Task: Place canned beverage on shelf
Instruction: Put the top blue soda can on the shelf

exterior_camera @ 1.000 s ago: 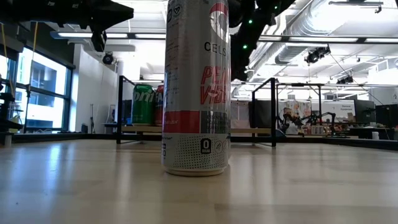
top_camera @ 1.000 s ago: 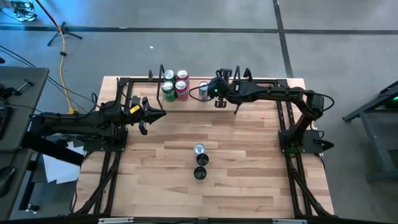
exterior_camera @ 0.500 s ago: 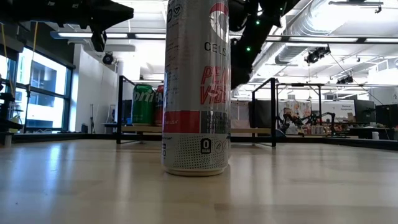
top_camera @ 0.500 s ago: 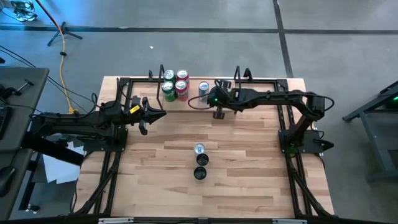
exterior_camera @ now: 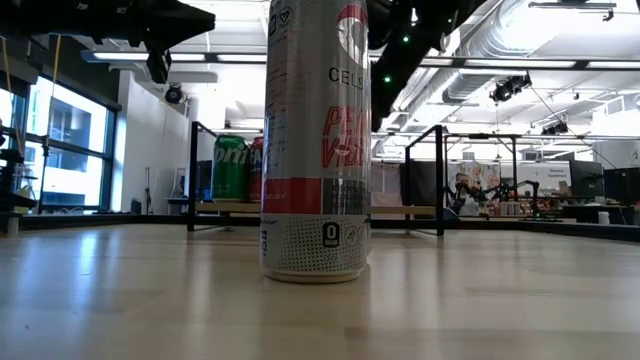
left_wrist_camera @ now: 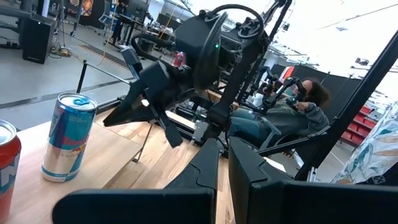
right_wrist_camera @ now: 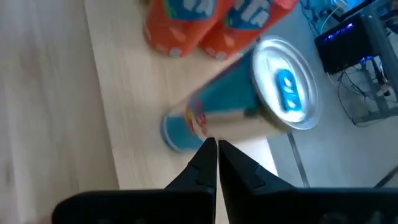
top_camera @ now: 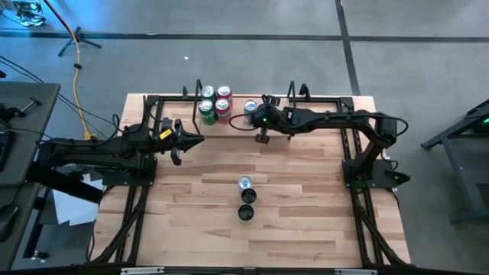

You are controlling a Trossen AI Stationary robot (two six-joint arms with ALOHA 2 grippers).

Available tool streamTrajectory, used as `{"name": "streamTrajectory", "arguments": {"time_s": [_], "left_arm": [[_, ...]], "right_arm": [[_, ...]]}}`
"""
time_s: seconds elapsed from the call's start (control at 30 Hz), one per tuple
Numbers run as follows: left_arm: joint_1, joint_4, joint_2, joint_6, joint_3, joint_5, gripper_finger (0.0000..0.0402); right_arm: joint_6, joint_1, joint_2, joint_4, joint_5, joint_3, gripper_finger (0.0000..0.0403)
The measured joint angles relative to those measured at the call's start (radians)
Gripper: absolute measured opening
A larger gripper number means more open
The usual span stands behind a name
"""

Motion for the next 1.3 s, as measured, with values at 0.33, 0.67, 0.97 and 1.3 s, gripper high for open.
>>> {"name": "streamTrajectory", "arguments": {"time_s": [0.33,0.67,0.97,1.3], "left_arm": [[0.000,0.001,0.000,-0.001,0.000,0.000,0.0000],[0.000,0.001,0.000,-0.008,0.000,0.000,0.0000],[0.000,0.001,0.000,-0.008,0.000,0.000,0.0000],[0.000,0.001,0.000,-0.009,0.000,0.000,0.0000]], "right_arm": [[0.001,0.000,0.047,-0.004,0.036,0.000,0.0000],[-0.063,0.000,0.060,0.056,0.075,0.002,0.0000],[-0.121,-0.001,0.060,0.087,0.086,0.009,0.0000],[-0.126,-0.022,0.060,0.158,0.086,0.010,0.0000]]}}
